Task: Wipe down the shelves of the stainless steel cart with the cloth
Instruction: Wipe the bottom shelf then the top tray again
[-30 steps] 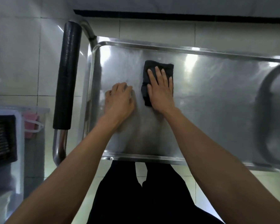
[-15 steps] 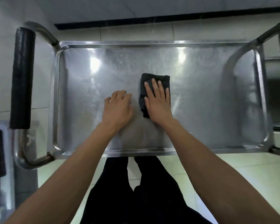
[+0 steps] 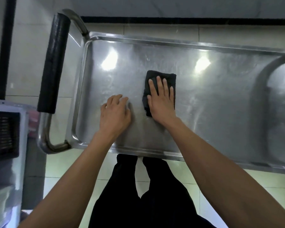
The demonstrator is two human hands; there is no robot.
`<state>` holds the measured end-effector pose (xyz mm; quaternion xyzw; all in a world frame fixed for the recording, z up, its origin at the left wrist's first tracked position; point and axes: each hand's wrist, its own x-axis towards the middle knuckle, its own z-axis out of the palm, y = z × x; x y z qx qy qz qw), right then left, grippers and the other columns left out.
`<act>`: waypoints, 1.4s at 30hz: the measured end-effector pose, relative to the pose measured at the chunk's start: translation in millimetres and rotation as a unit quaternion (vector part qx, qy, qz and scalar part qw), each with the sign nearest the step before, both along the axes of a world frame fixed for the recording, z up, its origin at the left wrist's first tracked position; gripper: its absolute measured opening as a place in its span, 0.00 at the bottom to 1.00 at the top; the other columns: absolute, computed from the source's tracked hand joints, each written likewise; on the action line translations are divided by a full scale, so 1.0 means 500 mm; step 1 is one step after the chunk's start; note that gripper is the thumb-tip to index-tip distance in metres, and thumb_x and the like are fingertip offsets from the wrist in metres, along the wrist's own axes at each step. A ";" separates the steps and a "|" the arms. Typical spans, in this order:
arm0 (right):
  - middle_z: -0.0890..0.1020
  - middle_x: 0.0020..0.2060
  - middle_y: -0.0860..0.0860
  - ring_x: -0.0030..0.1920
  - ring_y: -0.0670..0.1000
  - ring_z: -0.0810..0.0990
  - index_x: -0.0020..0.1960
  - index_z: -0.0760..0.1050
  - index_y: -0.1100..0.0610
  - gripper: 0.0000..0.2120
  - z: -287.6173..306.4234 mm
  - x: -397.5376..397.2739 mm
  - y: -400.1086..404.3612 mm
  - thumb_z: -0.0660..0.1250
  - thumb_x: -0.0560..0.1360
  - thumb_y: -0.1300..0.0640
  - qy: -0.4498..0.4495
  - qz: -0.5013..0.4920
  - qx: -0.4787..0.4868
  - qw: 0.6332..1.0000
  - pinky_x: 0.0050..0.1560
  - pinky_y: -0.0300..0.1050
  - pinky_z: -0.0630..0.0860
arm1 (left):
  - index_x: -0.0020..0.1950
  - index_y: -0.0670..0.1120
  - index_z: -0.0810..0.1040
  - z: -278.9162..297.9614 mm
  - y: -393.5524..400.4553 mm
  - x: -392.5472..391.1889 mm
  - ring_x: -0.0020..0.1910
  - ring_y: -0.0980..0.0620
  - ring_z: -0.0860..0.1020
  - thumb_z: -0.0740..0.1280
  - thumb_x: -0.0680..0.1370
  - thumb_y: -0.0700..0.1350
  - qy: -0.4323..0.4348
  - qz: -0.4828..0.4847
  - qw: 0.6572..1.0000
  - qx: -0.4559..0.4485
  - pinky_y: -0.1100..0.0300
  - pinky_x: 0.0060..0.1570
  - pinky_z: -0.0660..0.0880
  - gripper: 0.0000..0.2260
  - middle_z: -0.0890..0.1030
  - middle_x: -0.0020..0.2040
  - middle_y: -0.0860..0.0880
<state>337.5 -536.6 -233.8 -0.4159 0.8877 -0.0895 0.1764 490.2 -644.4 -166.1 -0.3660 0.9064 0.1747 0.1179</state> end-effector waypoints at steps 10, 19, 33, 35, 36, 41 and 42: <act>0.41 0.81 0.54 0.80 0.56 0.38 0.82 0.42 0.51 0.28 0.001 0.099 -0.205 0.47 0.85 0.47 -0.016 0.076 -0.003 0.997 0.79 0.62 0.40 | 0.70 0.48 0.70 -0.010 -0.135 0.098 0.77 0.43 0.59 0.59 0.81 0.49 -0.025 0.057 0.998 -0.029 0.38 0.72 0.62 0.18 0.66 0.75 0.45; 0.45 0.82 0.51 0.81 0.56 0.41 0.82 0.45 0.49 0.28 0.007 0.160 -0.358 0.50 0.85 0.48 -0.020 0.162 -0.007 0.987 0.79 0.59 0.40 | 0.76 0.46 0.65 -0.032 -0.182 0.143 0.78 0.45 0.59 0.58 0.81 0.49 -0.012 0.143 0.989 -0.025 0.43 0.75 0.57 0.22 0.62 0.78 0.44; 0.48 0.82 0.51 0.81 0.54 0.43 0.82 0.50 0.47 0.26 0.019 0.198 -0.295 0.50 0.85 0.48 -0.022 0.128 -0.005 0.992 0.79 0.57 0.41 | 0.71 0.41 0.71 -0.016 -0.202 0.158 0.74 0.45 0.64 0.61 0.80 0.45 0.053 0.093 0.994 -0.014 0.51 0.70 0.63 0.20 0.69 0.73 0.43; 0.47 0.82 0.51 0.81 0.54 0.42 0.82 0.48 0.47 0.26 0.019 0.195 -0.259 0.50 0.85 0.49 -0.024 0.103 0.001 0.994 0.79 0.58 0.40 | 0.71 0.43 0.72 -0.015 -0.198 0.151 0.74 0.45 0.64 0.60 0.81 0.47 0.041 0.068 0.997 -0.017 0.47 0.69 0.63 0.19 0.70 0.72 0.45; 0.46 0.82 0.51 0.81 0.53 0.41 0.82 0.48 0.47 0.26 0.019 0.191 -0.241 0.49 0.85 0.48 -0.024 0.095 0.006 0.995 0.79 0.58 0.40 | 0.71 0.45 0.72 -0.013 -0.192 0.145 0.73 0.45 0.64 0.60 0.81 0.48 0.039 0.056 0.998 -0.016 0.46 0.69 0.63 0.19 0.71 0.72 0.46; 0.45 0.82 0.50 0.81 0.53 0.41 0.82 0.48 0.47 0.26 0.022 0.148 -0.141 0.48 0.85 0.48 -0.018 0.055 0.013 0.998 0.79 0.56 0.38 | 0.70 0.46 0.73 -0.005 -0.126 0.096 0.71 0.44 0.68 0.58 0.82 0.49 0.031 -0.020 0.999 -0.009 0.43 0.68 0.65 0.18 0.73 0.71 0.46; 0.45 0.82 0.50 0.81 0.53 0.41 0.82 0.48 0.47 0.26 0.022 0.136 -0.117 0.47 0.85 0.48 -0.018 0.043 0.015 0.999 0.79 0.55 0.38 | 0.71 0.46 0.73 -0.006 -0.107 0.085 0.71 0.44 0.68 0.58 0.82 0.49 0.024 -0.034 0.999 -0.009 0.43 0.67 0.66 0.18 0.73 0.71 0.46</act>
